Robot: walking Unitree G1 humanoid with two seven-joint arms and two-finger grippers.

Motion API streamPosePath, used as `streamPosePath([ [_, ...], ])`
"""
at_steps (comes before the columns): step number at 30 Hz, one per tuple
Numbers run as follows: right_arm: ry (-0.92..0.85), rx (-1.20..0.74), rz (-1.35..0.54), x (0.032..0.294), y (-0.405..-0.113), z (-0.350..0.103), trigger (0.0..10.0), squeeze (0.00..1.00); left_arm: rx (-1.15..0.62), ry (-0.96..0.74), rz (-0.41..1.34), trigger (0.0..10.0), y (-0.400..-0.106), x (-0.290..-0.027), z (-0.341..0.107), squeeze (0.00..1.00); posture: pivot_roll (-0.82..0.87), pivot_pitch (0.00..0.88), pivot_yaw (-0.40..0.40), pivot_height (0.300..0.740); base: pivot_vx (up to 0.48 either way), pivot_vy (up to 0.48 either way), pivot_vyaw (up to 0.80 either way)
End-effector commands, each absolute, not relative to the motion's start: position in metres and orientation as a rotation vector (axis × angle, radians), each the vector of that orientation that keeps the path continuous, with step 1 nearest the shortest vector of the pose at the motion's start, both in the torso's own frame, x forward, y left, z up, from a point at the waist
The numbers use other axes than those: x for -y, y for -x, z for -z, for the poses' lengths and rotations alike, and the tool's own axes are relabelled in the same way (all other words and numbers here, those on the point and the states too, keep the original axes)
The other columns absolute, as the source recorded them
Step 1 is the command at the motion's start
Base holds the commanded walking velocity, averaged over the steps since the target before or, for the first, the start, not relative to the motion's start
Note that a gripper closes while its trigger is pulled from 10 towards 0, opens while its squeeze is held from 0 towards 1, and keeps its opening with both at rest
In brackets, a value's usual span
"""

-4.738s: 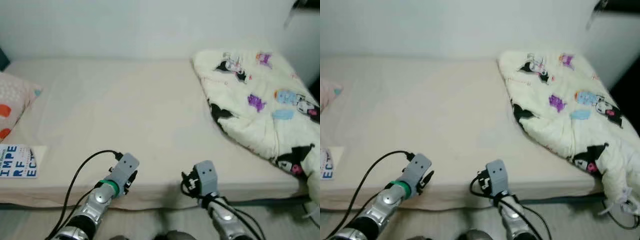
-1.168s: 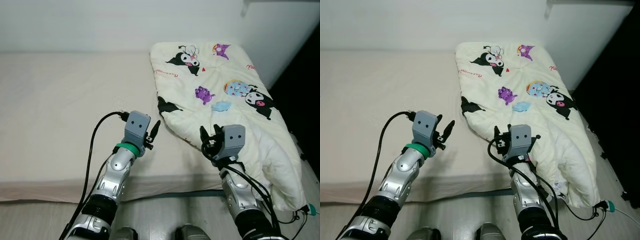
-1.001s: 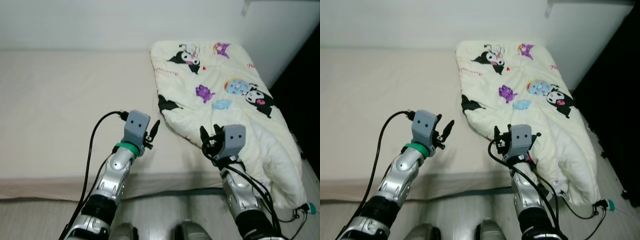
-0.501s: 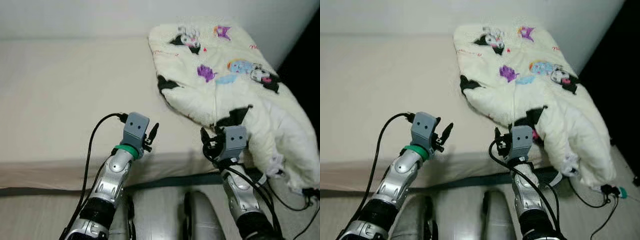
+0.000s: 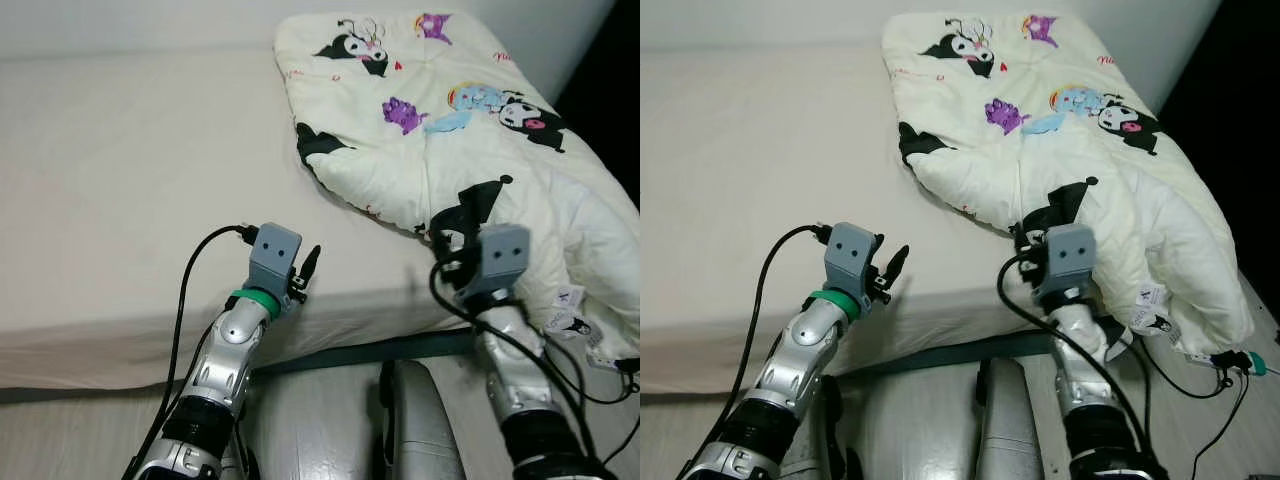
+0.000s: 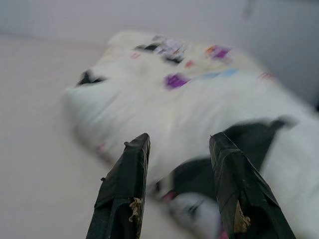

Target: Clean up the room

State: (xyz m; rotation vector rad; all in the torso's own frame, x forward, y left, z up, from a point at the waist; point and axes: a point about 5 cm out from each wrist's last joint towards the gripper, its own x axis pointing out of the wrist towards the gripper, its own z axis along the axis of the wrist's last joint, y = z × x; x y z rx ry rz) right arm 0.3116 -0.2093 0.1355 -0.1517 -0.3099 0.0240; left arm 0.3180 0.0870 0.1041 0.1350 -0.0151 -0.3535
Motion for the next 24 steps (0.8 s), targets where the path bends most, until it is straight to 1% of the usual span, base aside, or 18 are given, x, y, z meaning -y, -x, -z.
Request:
streamPosePath([
  [1,0.158,0.358,0.056,0.228,-0.309,-0.151,10.0,0.0,-0.013,-0.139,0.353,10.0,-0.315,-0.09,-0.098,0.0,-0.06,0.0,0.052,0.545,0.0,0.0,0.0],
  [2,0.158,0.358,0.056,0.228,-0.309,-0.151,10.0,0.0,-0.013,-0.139,0.353,10.0,-0.315,-0.09,-0.098,0.0,-0.06,0.0,0.052,0.545,0.0,0.0,0.0],
  [3,0.163,0.375,0.092,0.238,-0.307,-0.157,10.0,0.0,-0.013,-0.14,0.352,10.0,-0.315,-0.09,-0.099,0.0,-0.07,0.0,0.055,0.545,0.0,0.0,0.0],
  [4,0.163,0.375,0.092,0.238,-0.307,-0.157,10.0,0.0,-0.013,-0.14,0.352,10.0,-0.315,-0.09,-0.099,0.0,-0.07,0.0,0.055,0.545,0.0,0.0,0.0],
  [5,0.165,0.38,0.111,0.244,-0.306,-0.16,10.0,0.0,-0.014,-0.14,0.352,10.0,-0.315,-0.09,-0.099,0.0,-0.07,0.0,0.055,0.545,0.0,0.0,0.0],
  [6,0.158,0.371,0.155,0.258,-0.304,-0.161,10.0,0.58,-0.015,-0.142,0.352,10.0,-0.315,-0.09,-0.099,0.0,-0.07,0.0,0.06,0.545,0.0,0.0,0.0],
  [7,0.14,0.353,0.219,0.28,-0.301,-0.161,10.0,1.0,-0.017,-0.145,0.351,10.0,-0.316,-0.091,-0.1,0.0,-0.07,0.003,0.063,0.545,0.0,0.0,0.0],
  [8,0.128,0.349,0.235,0.286,-0.3,-0.161,10.0,1.0,-0.018,-0.146,0.351,10.0,-0.316,-0.091,-0.1,0.0,-0.07,0.003,0.063,0.545,0.0,0.0,0.0],
  [10,0.128,0.349,0.235,0.286,-0.3,-0.161,10.0,1.0,-0.018,-0.146,0.351,10.0,-0.316,-0.091,-0.1,0.0,-0.07,0.003,0.063,0.545,0.0,0.0,0.0],
  [11,0.098,0.309,0.246,0.301,-0.305,-0.159,10.0,1.0,-0.018,-0.148,0.348,10.0,-0.317,-0.092,-0.101,0.0,-0.05,0.019,0.066,0.545,0.0,0.0,0.0],
  [12,0.098,0.309,0.246,0.301,-0.305,-0.159,10.0,1.0,-0.018,-0.148,0.348,10.0,-0.317,-0.092,-0.101,0.0,-0.05,0.019,0.066,0.545,0.0,0.0,0.0],
  [16,0.061,0.238,0.258,0.325,-0.317,-0.164,10.0,1.0,-0.017,-0.155,0.34,10.0,-0.317,-0.096,-0.104,0.0,-0.04,0.038,0.075,0.545,0.0,0.0,0.0],
  [17,0.061,0.238,0.258,0.325,-0.317,-0.164,10.0,1.0,-0.017,-0.155,0.34,10.0,-0.317,-0.096,-0.104,0.0,-0.04,0.038,0.075,0.545,0.0,0.0,0.0],
  [20,0.007,0.194,0.221,0.331,-0.33,-0.172,10.0,1.0,-0.017,-0.166,0.334,10.0,-0.315,-0.102,-0.105,0.0,-0.02,0.056,0.067,0.545,0.0,0.0,0.0],
  [24,-0.013,0.145,0.197,0.331,-0.337,-0.172,10.0,1.0,-0.016,-0.171,0.316,10.0,-0.313,-0.107,-0.106,0.0,0.0,0.068,0.063,0.545,0.0,0.0,0.0],
])
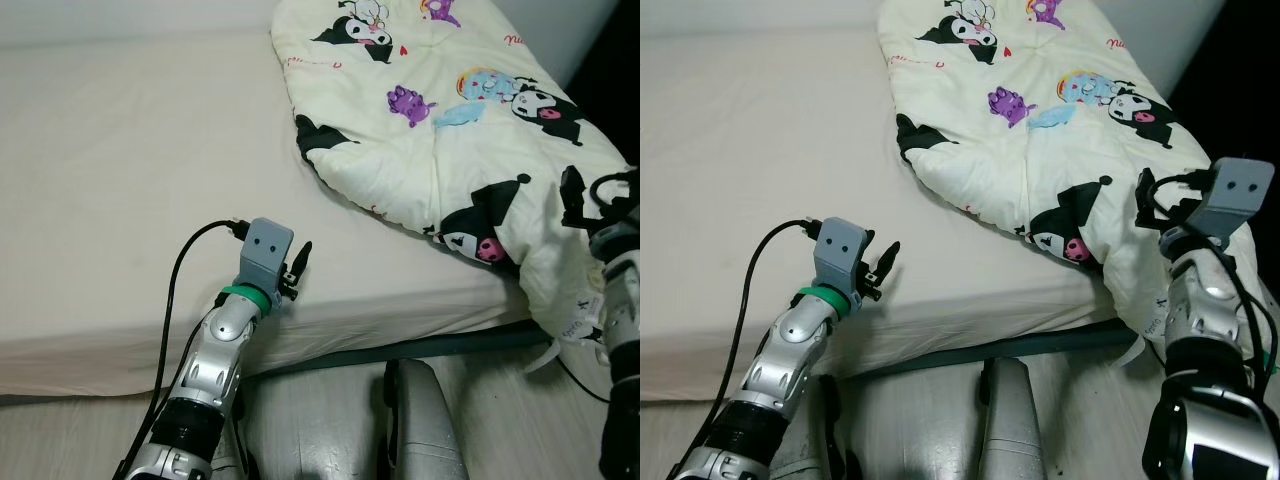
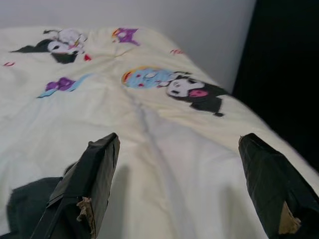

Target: Clean up the room

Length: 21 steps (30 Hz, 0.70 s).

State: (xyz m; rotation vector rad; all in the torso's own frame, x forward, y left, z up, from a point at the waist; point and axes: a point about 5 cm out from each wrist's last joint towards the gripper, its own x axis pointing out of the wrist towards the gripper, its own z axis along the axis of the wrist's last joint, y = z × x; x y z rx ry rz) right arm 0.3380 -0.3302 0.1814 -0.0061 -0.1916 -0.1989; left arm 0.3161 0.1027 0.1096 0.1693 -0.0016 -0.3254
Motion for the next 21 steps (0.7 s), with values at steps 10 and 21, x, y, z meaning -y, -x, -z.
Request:
streamPosePath([
  [10,-0.122,-0.043,0.178,0.33,-0.339,-0.144,10.0,0.0,-0.032,-0.193,0.299,10.0,-0.305,-0.118,-0.107,0.0,0.04,0.092,0.076,0.545,0.0,0.0,0.0],
  [21,-0.099,-0.066,0.058,0.317,-0.346,-0.144,0.0,0.0,-0.036,-0.206,0.302,10.0,-0.306,-0.119,-0.111,0.0,0.04,0.102,0.085,0.545,0.0,0.0,0.0],
])
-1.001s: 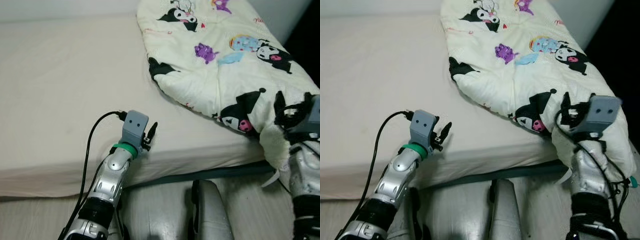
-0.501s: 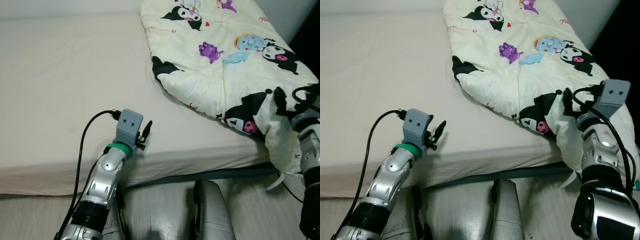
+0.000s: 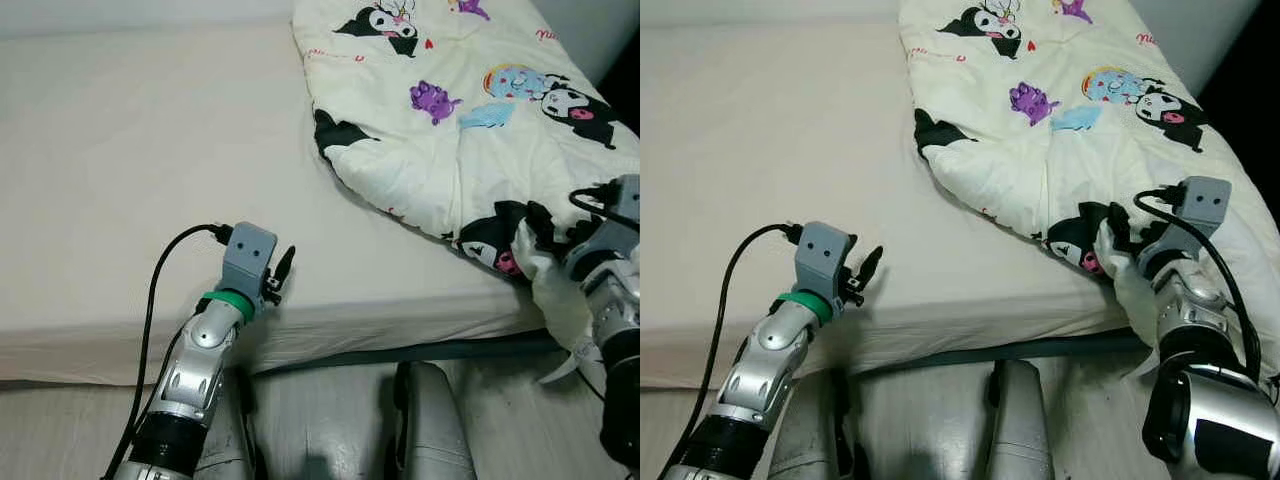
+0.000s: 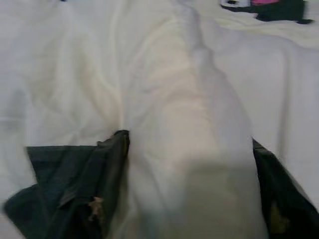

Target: Clean up the room

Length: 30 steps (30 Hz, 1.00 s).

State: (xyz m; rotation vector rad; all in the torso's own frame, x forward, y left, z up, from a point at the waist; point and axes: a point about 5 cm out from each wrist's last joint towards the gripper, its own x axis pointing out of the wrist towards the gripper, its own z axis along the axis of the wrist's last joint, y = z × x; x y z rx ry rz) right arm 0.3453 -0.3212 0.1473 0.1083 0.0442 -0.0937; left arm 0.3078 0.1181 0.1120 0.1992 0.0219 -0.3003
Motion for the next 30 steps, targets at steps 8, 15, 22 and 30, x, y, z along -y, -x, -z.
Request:
streamPosePath([
  [8,-0.133,-0.072,-0.048,0.307,-0.348,-0.141,0.0,0.0,-0.051,-0.204,0.307,10.0,-0.304,-0.116,-0.109,0.0,0.03,0.11,0.085,0.545,0.0,0.0,0.0],
  [15,-0.149,-0.084,-0.079,0.305,-0.346,-0.136,0.0,0.0,-0.053,-0.205,0.307,10.0,-0.305,-0.116,-0.109,0.0,0.03,0.111,0.083,0.545,0.0,0.0,0.0],
  [22,-0.111,-0.103,-0.495,0.261,-0.344,-0.127,0.0,0.0,-0.058,-0.194,0.31,10.0,-0.304,-0.112,-0.108,0.0,0.01,0.12,0.075,0.545,0.0,0.0,0.0],
  [30,-0.107,-0.216,-1.034,0.197,-0.306,-0.107,0.0,0.0,-0.038,-0.164,0.323,10.0,-0.305,-0.105,-0.113,0.0,-0.01,0.129,0.064,0.545,0.0,0.0,0.0],
])
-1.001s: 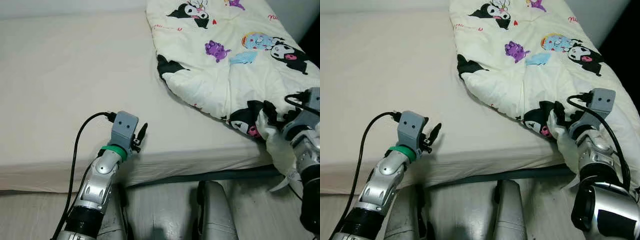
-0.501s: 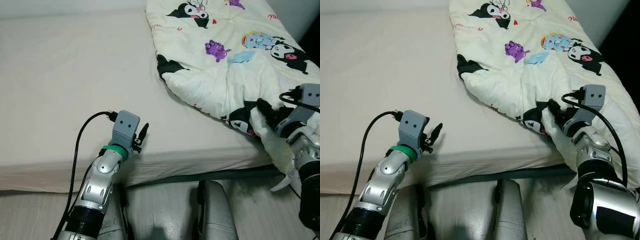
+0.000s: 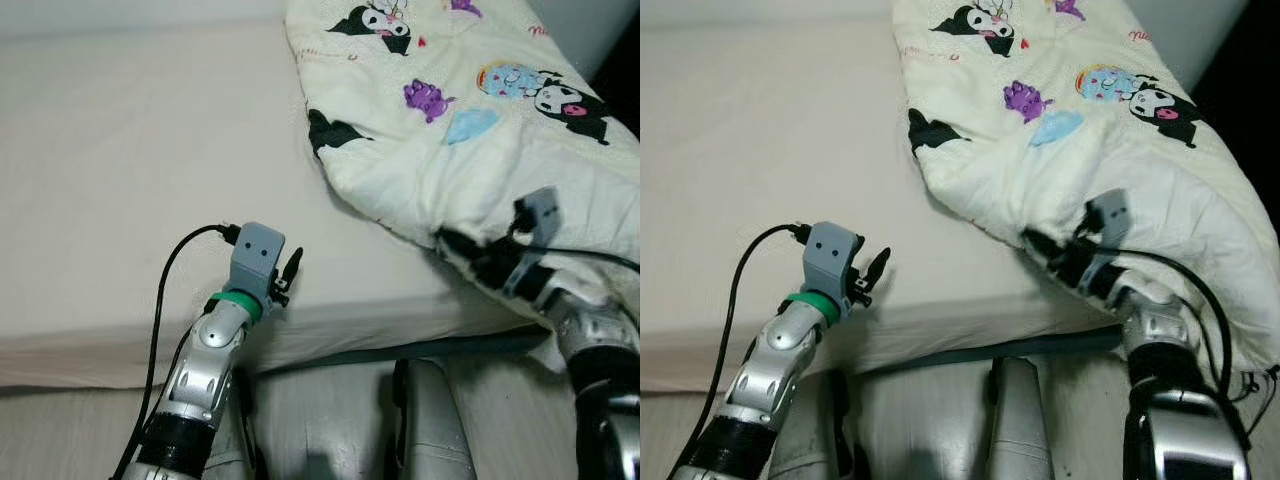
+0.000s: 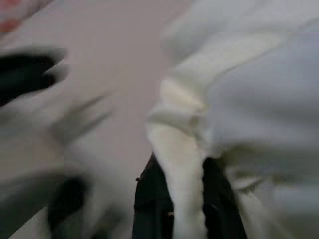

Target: Clean up the room

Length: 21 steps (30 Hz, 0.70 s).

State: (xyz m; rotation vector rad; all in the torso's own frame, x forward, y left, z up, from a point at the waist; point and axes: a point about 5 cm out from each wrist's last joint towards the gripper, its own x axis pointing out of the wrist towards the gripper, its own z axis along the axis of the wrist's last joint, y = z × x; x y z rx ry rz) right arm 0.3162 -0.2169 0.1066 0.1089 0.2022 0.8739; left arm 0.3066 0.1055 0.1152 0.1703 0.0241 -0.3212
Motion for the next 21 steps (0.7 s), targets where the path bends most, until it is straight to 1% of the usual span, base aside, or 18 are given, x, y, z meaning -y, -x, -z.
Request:
streamPosePath([
  [1,-0.107,-0.216,-1.034,0.197,-0.306,-0.107,0.0,0.0,-0.038,-0.164,0.323,10.0,-0.305,-0.105,-0.113,0.0,-0.01,0.129,0.064,0.545,0.0,0.0,0.0],
  [3,-0.094,-0.25,-1.159,0.18,-0.29,-0.102,0.0,0.0,-0.034,-0.161,0.32,10.0,-0.306,-0.105,-0.115,0.0,-0.01,0.13,0.061,0.545,0.0,0.0,0.0],
  [5,-0.094,-0.25,-1.159,0.18,-0.29,-0.102,0.0,0.0,-0.034,-0.161,0.32,10.0,-0.306,-0.105,-0.115,0.0,-0.01,0.13,0.061,0.545,0.0,0.0,0.0],
  [6,-0.09,-0.271,-1.224,0.171,-0.281,-0.099,0.5,0.0,-0.032,-0.159,0.319,10.0,-0.306,-0.105,-0.115,0.0,-0.01,0.129,0.059,0.545,0.0,0.0,0.0],
  [7,-0.072,-0.299,-1.276,0.165,-0.272,-0.096,8.1,0.0,-0.032,-0.158,0.317,10.0,-0.306,-0.104,-0.115,0.0,-0.01,0.131,0.057,0.545,0.0,0.0,0.0],
  [8,-0.072,-0.299,-1.276,0.165,-0.272,-0.096,8.1,0.0,-0.032,-0.158,0.317,10.0,-0.306,-0.104,-0.115,0.0,-0.01,0.131,0.057,0.545,0.0,0.0,0.0],
  [9,-0.056,-0.329,-1.32,0.16,-0.264,-0.093,10.0,0.0,-0.031,-0.157,0.316,10.0,-0.306,-0.104,-0.115,0.0,-0.01,0.131,0.056,0.545,0.0,0.0,0.0],
  [12,-0.039,-0.357,-1.348,0.157,-0.257,-0.089,10.0,0.0,-0.031,-0.156,0.316,10.0,-0.306,-0.104,-0.115,0.0,-0.01,0.131,0.054,0.545,0.0,0.0,0.0],
  [13,-0.019,-0.396,-1.374,0.155,-0.248,-0.085,10.0,0.0,-0.032,-0.155,0.315,10.0,-0.305,-0.104,-0.114,0.0,-0.01,0.132,0.051,0.545,0.0,0.0,0.0],
  [14,-0.019,-0.396,-1.374,0.155,-0.248,-0.085,10.0,0.0,-0.032,-0.155,0.315,10.0,-0.305,-0.104,-0.114,0.0,-0.01,0.132,0.051,0.545,0.0,0.0,0.0],
  [15,-0.004,-0.424,-1.393,0.154,-0.241,-0.082,10.0,0.0,-0.034,-0.155,0.315,10.0,-0.305,-0.103,-0.114,0.0,-0.01,0.132,0.049,0.545,0.0,0.0,0.0],
  [16,-0.004,-0.424,-1.393,0.154,-0.241,-0.082,10.0,0.0,-0.034,-0.155,0.315,10.0,-0.305,-0.103,-0.114,0.0,-0.01,0.132,0.049,0.545,0.0,0.0,0.0],
  [18,0.047,-0.482,-1.438,0.15,-0.224,-0.073,10.0,0.0,-0.038,-0.154,0.315,10.0,-0.304,-0.102,-0.113,0.0,-0.02,0.135,0.044,0.545,0.0,0.0,0.0],
  [20,0.062,-0.492,-1.443,0.149,-0.219,-0.07,10.0,0.0,-0.039,-0.154,0.316,10.0,-0.304,-0.102,-0.112,0.0,-0.02,0.135,0.044,0.545,0.0,0.0,0.0],
  [21,0.07,-0.475,-1.402,0.149,-0.221,-0.069,10.0,0.67,-0.04,-0.153,0.316,10.0,-0.303,-0.101,-0.112,0.0,-0.02,0.136,0.04,0.545,0.0,0.0,0.0],
])
